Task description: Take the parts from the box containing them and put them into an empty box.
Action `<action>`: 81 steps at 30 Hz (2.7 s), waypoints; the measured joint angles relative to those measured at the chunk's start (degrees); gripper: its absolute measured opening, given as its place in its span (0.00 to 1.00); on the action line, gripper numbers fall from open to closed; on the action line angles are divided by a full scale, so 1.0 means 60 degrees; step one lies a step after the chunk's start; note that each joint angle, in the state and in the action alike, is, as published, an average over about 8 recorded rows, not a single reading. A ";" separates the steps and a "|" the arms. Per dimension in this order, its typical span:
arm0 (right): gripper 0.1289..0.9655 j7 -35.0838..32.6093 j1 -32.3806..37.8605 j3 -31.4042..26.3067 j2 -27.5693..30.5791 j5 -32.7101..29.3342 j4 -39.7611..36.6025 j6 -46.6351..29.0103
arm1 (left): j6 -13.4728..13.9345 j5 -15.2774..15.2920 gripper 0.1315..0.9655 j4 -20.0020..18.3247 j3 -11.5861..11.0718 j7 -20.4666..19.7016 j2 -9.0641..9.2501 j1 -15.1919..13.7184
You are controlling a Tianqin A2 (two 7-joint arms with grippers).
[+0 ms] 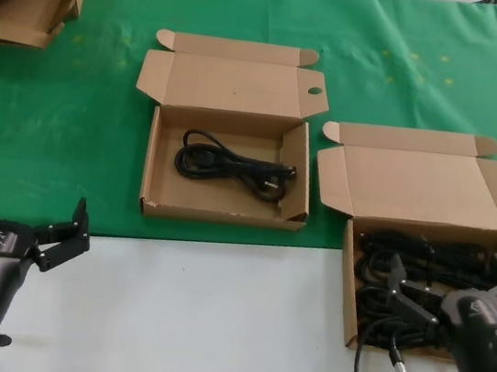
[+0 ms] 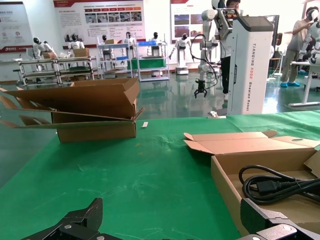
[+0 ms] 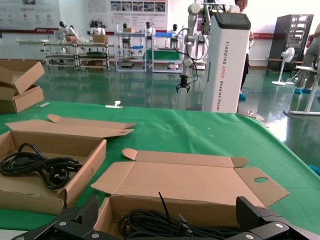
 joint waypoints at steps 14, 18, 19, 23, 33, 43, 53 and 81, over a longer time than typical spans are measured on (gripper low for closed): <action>1.00 0.0000 0.0000 0.0000 0.0000 0.0000 0.0000 0.0000 | 0.0000 0.0000 1.00 0.0000 0.0000 0.0000 0.0000 0.0000; 1.00 0.0000 0.0000 0.0000 0.0000 0.0000 0.0000 0.0000 | 0.0000 0.0000 1.00 0.0000 0.0000 0.0000 0.0000 0.0000; 1.00 0.0000 0.0000 0.0000 0.0000 0.0000 0.0000 0.0000 | 0.0000 0.0000 1.00 0.0000 0.0000 0.0000 0.0000 0.0000; 1.00 0.0000 0.0000 0.0000 0.0000 0.0000 0.0000 0.0000 | 0.0000 0.0000 1.00 0.0000 0.0000 0.0000 0.0000 0.0000; 1.00 0.0000 0.0000 0.0000 0.0000 0.0000 0.0000 0.0000 | 0.0000 0.0000 1.00 0.0000 0.0000 0.0000 0.0000 0.0000; 1.00 0.0000 0.0000 0.0000 0.0000 0.0000 0.0000 0.0000 | 0.0000 0.0000 1.00 0.0000 0.0000 0.0000 0.0000 0.0000; 1.00 0.0000 0.0000 0.0000 0.0000 0.0000 0.0000 0.0000 | 0.0000 0.0000 1.00 0.0000 0.0000 0.0000 0.0000 0.0000; 1.00 0.0000 0.0000 0.0000 0.0000 0.0000 0.0000 0.0000 | 0.0000 0.0000 1.00 0.0000 0.0000 0.0000 0.0000 0.0000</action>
